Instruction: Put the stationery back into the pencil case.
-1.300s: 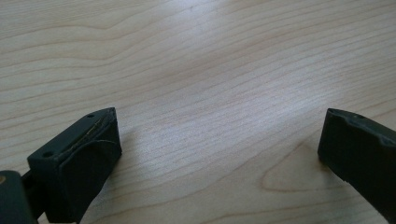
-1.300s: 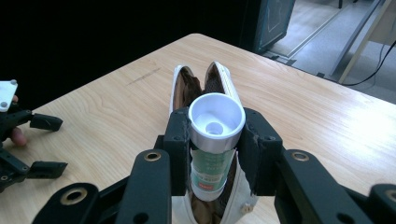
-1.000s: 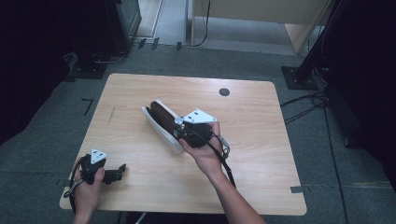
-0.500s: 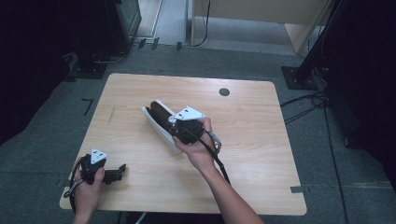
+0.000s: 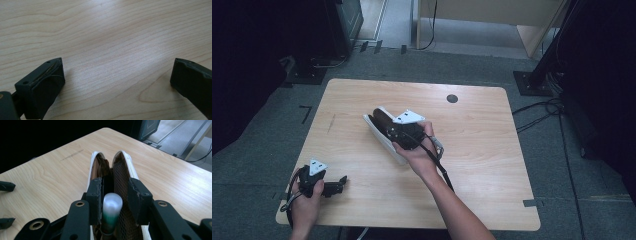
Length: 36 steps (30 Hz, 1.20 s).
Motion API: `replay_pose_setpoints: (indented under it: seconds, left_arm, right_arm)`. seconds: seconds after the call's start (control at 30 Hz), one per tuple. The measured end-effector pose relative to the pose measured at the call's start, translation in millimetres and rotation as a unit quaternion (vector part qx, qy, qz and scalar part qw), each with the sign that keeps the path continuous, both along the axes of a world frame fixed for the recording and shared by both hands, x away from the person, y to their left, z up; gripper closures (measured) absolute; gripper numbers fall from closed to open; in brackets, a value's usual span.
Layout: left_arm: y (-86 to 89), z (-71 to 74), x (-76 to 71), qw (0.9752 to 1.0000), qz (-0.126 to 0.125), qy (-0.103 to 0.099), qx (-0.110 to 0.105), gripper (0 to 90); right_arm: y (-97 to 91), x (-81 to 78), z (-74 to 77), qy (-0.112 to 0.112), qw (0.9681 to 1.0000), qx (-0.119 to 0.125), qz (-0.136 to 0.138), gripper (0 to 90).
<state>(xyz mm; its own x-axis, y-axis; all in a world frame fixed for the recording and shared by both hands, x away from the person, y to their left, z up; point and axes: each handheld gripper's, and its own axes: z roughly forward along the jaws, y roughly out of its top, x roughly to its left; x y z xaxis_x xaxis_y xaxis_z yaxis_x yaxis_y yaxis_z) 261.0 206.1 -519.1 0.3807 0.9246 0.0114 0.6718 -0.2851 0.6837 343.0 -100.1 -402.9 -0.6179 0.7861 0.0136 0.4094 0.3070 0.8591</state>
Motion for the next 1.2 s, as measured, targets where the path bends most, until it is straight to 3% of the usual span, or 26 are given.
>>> replay_pose_setpoints:
  seconds: [0.23, 0.6, 1.2]
  left_arm:
    - [-0.2, -0.1, 0.0, 1.0000, 0.001, -0.001, -0.001, 0.0]
    - [-0.1, -0.1, 0.1, 1.0000, 0.000, -0.001, -0.001, 0.0]
    - [-0.2, 0.0, 0.1, 1.0000, 0.001, 0.000, -0.001, 0.0]
  right_arm:
    - [-4.7, -3.8, 7.9, -0.009, 0.9999, 0.003, 0.003, 64.4]
    - [-28.2, -19.9, 16.5, -0.020, 0.9996, 0.018, -0.006, 63.9]
    - [-74.2, -45.5, 9.6, -0.023, 0.9985, 0.028, -0.042, 63.9]
